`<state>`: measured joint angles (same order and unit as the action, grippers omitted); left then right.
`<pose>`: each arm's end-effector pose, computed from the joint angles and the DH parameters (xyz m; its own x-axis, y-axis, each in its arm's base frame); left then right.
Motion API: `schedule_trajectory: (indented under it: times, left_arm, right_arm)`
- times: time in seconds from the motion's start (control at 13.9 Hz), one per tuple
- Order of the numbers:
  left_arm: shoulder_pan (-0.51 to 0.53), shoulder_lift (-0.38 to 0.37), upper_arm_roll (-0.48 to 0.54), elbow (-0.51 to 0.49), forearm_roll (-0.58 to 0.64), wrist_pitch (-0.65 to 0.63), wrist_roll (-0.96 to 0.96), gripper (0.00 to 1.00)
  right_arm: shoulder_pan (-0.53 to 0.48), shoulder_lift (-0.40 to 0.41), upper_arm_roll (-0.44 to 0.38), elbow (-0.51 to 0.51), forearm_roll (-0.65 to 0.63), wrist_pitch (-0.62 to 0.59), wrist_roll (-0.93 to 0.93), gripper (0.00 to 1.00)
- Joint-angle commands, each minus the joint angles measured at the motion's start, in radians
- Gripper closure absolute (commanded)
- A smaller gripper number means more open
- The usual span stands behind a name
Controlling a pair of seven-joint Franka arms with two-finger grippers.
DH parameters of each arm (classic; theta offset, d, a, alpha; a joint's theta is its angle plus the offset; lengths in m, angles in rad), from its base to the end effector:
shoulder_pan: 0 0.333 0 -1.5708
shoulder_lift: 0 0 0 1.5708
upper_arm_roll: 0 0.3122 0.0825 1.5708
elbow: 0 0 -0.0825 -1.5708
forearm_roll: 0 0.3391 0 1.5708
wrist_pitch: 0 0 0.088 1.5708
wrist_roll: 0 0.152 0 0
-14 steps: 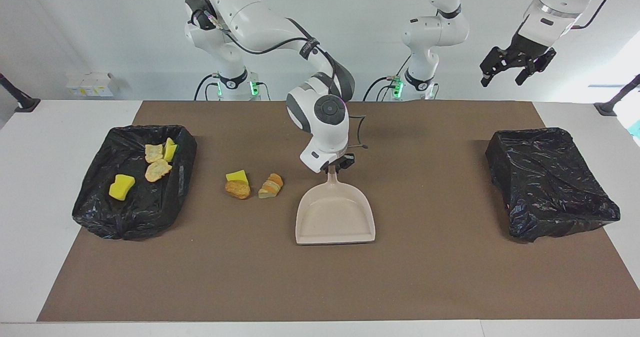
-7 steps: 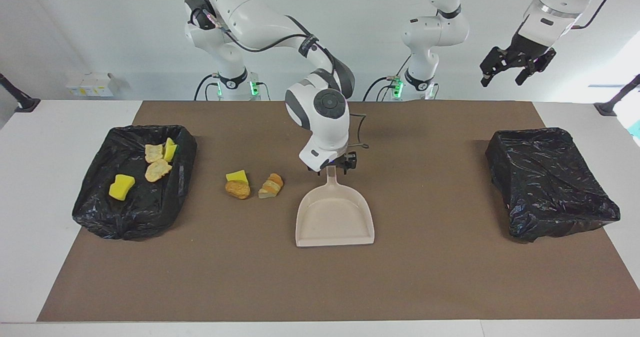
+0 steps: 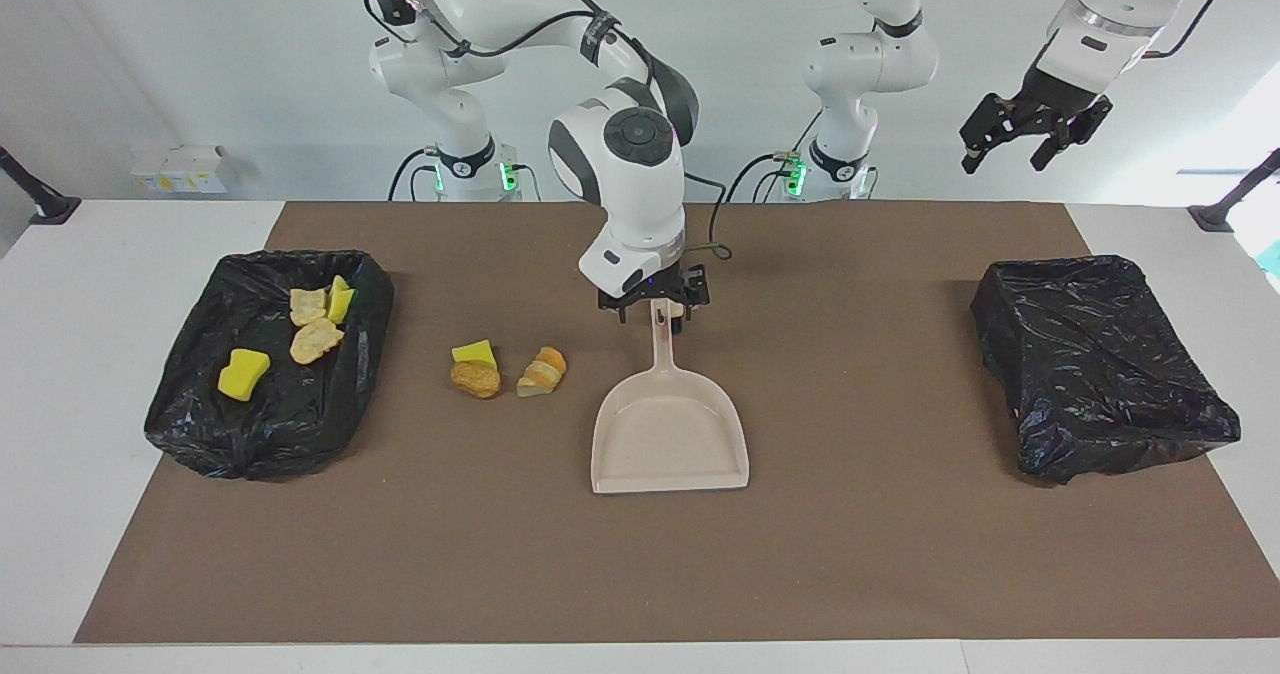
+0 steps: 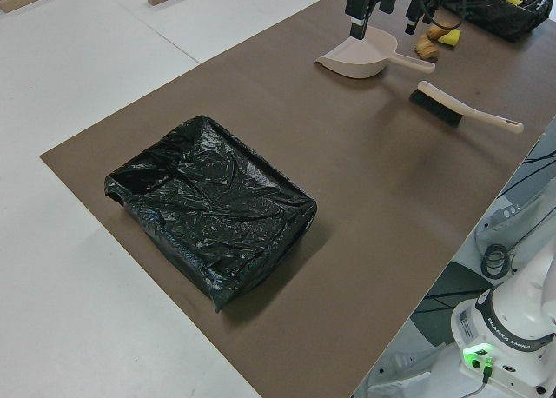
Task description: Sweep and dump trash in bin
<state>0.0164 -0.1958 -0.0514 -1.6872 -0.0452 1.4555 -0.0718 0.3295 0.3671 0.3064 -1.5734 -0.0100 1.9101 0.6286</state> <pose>0.4336 -0.0248 0.6093 0.9987 0.0329 -0.0385 0.0342 -0.9989 0.0324 0.5088 0.3498 0.4037 0.9976 -0.0053 -0.0697 -0.0103 -0.9974 -0.0716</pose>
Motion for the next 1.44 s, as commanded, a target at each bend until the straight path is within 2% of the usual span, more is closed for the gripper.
schedule_trajectory:
  times: [0.0, 0.57, 0.86, 1.01, 1.15, 1.36]
  left_arm:
    - [0.002, -0.005, -0.002, 0.004, 0.021, 0.005, -0.003, 0.00]
    - [0.002, -0.005, -0.002, 0.004, 0.021, 0.005, -0.003, 0.00]
    - [0.002, -0.005, -0.002, 0.004, 0.021, 0.005, -0.005, 0.00]
    - [0.002, -0.005, -0.002, 0.004, 0.021, 0.005, -0.003, 0.00]
    - [0.002, -0.005, -0.002, 0.004, 0.021, 0.005, -0.003, 0.00]
    - [0.002, -0.005, -0.002, 0.004, 0.021, 0.005, -0.003, 0.00]
  right_arm:
    - [0.026, -0.115, 0.002, -0.173, 0.050, 0.015, 0.037, 0.00]
    - [0.118, -0.344, 0.002, -0.552, 0.186, 0.115, 0.037, 0.00]
    - [0.212, -0.337, 0.002, -0.651, 0.189, 0.262, 0.092, 0.00]
    - [0.223, -0.332, 0.002, -0.681, 0.191, 0.288, 0.105, 0.00]
    - [0.223, -0.332, 0.002, -0.686, 0.189, 0.285, 0.106, 0.10]
    - [0.223, -0.330, 0.002, -0.686, 0.212, 0.285, 0.092, 0.34]
